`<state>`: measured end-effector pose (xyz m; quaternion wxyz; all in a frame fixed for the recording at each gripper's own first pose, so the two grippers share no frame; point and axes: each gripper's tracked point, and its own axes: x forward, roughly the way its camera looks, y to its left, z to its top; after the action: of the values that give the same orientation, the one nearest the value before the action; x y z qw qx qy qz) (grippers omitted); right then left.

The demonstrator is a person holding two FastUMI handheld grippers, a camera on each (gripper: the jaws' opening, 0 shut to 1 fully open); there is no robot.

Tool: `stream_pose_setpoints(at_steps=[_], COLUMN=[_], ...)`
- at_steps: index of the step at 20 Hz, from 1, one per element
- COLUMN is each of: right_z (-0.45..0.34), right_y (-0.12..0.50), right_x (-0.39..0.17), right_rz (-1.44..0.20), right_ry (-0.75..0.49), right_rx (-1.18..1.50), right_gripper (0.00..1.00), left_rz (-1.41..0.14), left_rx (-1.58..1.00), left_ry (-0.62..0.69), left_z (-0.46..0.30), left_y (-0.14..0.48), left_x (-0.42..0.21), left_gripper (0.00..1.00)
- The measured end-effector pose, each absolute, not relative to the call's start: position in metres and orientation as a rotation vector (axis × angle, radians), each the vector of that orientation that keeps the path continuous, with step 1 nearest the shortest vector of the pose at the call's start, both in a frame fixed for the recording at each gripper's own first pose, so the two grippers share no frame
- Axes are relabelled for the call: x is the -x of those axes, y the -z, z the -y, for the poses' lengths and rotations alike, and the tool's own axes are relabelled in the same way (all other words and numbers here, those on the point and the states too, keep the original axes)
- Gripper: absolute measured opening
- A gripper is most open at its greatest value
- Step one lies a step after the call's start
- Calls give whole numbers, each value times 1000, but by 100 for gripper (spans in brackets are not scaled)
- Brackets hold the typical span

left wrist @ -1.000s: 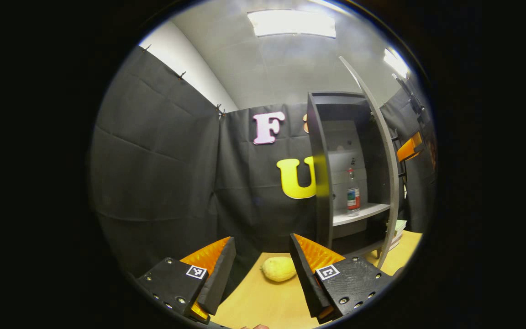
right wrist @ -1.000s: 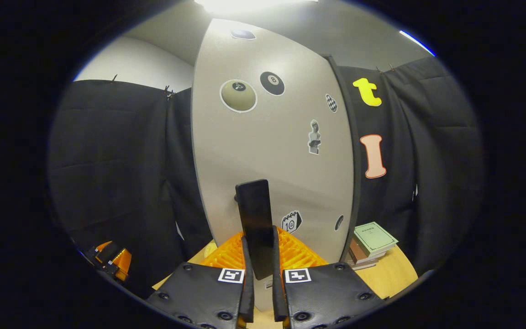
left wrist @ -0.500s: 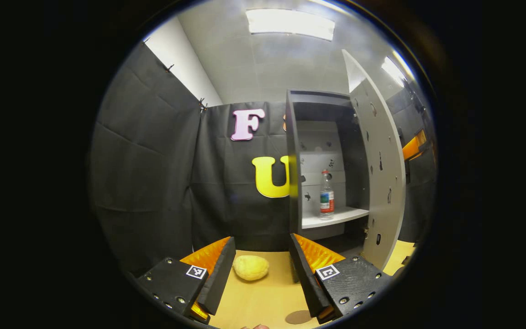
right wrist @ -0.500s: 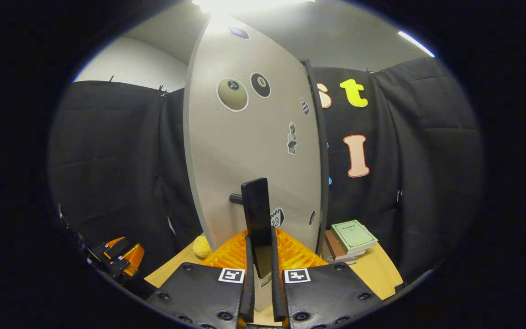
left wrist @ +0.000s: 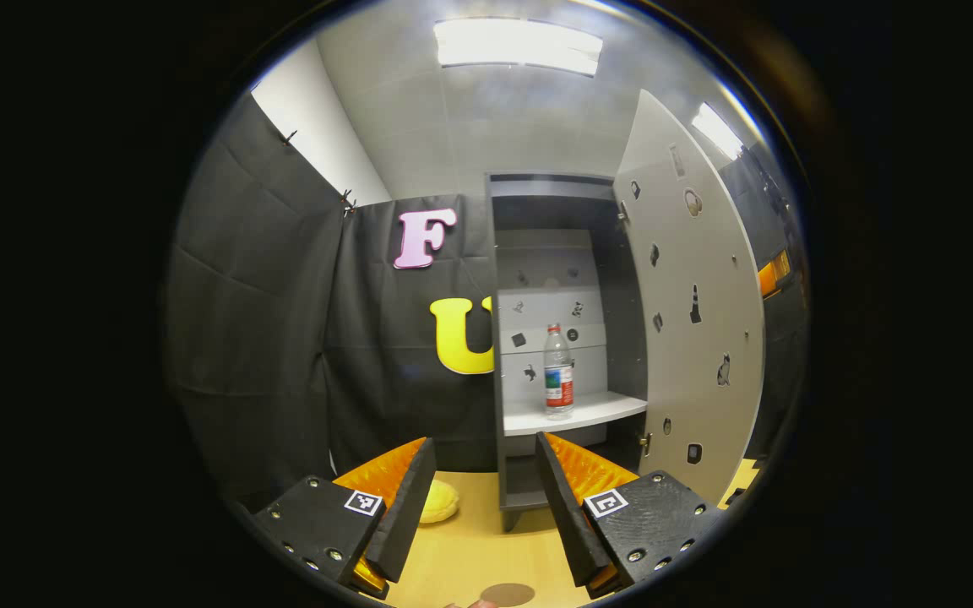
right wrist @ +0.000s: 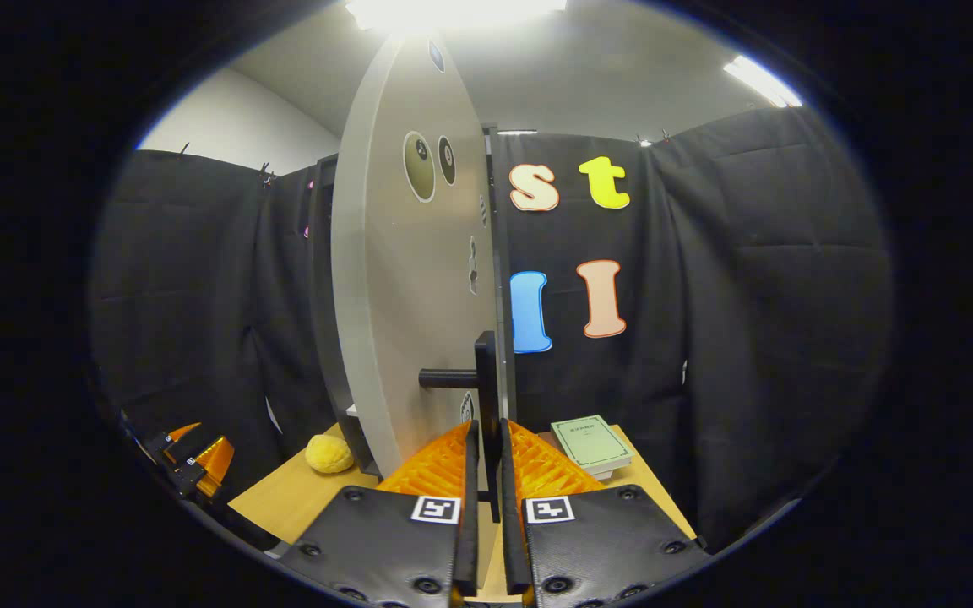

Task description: Open the cabinet door with the right hand, grasp the bottle in the cabinet with the left hand and place it on the coaster, then close the cabinet door with the right hand.

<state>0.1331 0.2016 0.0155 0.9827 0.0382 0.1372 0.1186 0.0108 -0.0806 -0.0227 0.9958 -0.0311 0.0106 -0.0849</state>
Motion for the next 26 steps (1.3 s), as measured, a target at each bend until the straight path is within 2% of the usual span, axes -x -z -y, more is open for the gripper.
stream_pose_setpoints(at_steps=[1,2,5,6,8,10,12,14,17,18,19,20,26], right_z=[-198,-198,-224,-232,-228,-229,-219,-204,-195,-193,-184,-178,-163], right_y=[-16,-17,-24,-26,-29,-28,-28,-26,-28,-28,-28,-26,-17], right_x=[-135,-135,-127,-123,-119,-120,-123,-137,-147,-148,-151,-155,-155], right_rz=[-270,-266,-269,-273,-263,-251,-230,-186,-151,-144,-136,-132,-169], right_ry=[-223,-227,-333,-375,-405,-443,-417,-362,-306,-292,-261,-233,-135], right_rx=[-77,-90,-199,-219,-213,-210,-179,-141,-129,-125,-110,-96,-87], right_gripper=[2,9,9,16,16,21,29,27,51,75,84,98,98], left_rz=[-20,-18,-14,-11,-5,2,3,-6,-27,-38,-49,-57,-66], left_rx=[62,60,45,37,30,27,32,48,54,59,65,70,79], left_ry=[173,174,180,180,183,187,197,220,254,269,280,287,320], left_z=[90,99,123,132,147,160,175,189,203,209,213,214,216], left_y=[20,17,9,6,-2,-12,-22,-28,-37,-39,-40,-43,-59], left_x=[-10,-8,-6,-7,-9,-11,-17,-25,-43,-50,-58,-65,-130], left_gripper=[69,69,69,69,69,69,69,69,67,67,67,67,69])
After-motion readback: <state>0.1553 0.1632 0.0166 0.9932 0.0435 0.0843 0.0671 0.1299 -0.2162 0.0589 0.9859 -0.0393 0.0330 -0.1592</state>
